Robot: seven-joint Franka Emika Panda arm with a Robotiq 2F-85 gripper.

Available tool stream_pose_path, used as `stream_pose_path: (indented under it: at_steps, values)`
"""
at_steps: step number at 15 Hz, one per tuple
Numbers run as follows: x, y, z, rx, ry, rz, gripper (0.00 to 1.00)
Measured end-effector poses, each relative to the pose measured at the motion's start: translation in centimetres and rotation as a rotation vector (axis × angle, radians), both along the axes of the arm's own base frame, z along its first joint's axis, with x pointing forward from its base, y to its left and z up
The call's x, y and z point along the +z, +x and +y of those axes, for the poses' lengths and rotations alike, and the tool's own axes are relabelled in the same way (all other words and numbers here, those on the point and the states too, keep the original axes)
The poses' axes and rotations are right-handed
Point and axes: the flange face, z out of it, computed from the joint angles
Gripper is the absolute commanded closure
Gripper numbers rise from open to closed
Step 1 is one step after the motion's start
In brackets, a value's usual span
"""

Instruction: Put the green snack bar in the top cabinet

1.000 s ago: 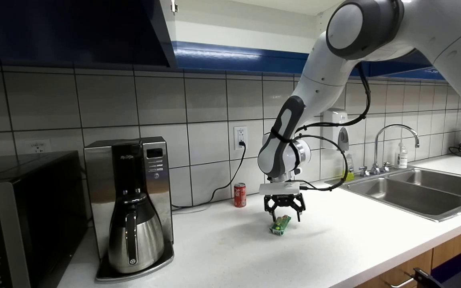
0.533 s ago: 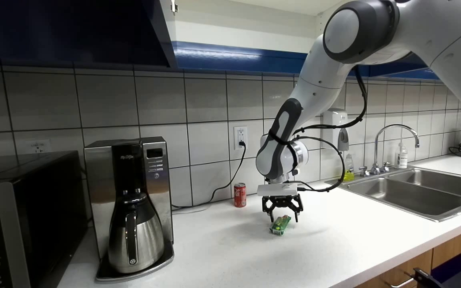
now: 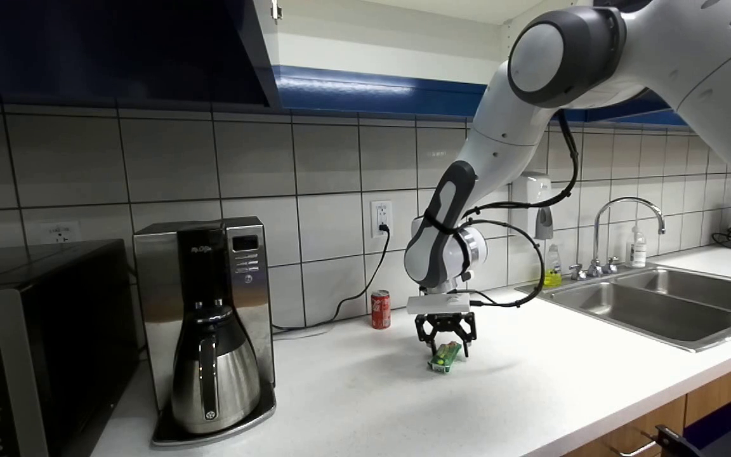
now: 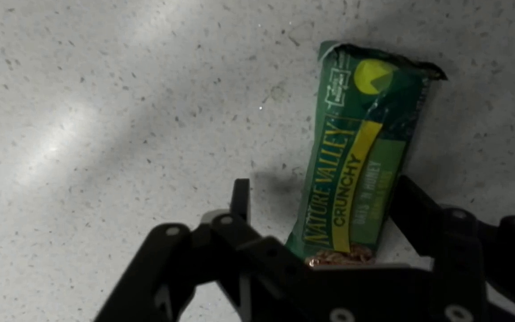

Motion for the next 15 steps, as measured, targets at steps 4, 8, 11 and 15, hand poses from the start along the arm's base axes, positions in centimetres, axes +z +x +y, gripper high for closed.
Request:
stream_pose_path:
  at_steps: [4, 8, 11, 15]
  values:
    - [-0.15, 0.51, 0.43, 0.007, 0.0, -0.006, 0.75]
    - [-0.19, 0.7, 0.68, 0.011, -0.001, -0.009, 0.79]
    - [-0.19, 0.71, 0.68, 0.011, -0.001, -0.009, 0.79]
    - [-0.15, 0.73, 0.65, 0.011, -0.001, -0.009, 0.79]
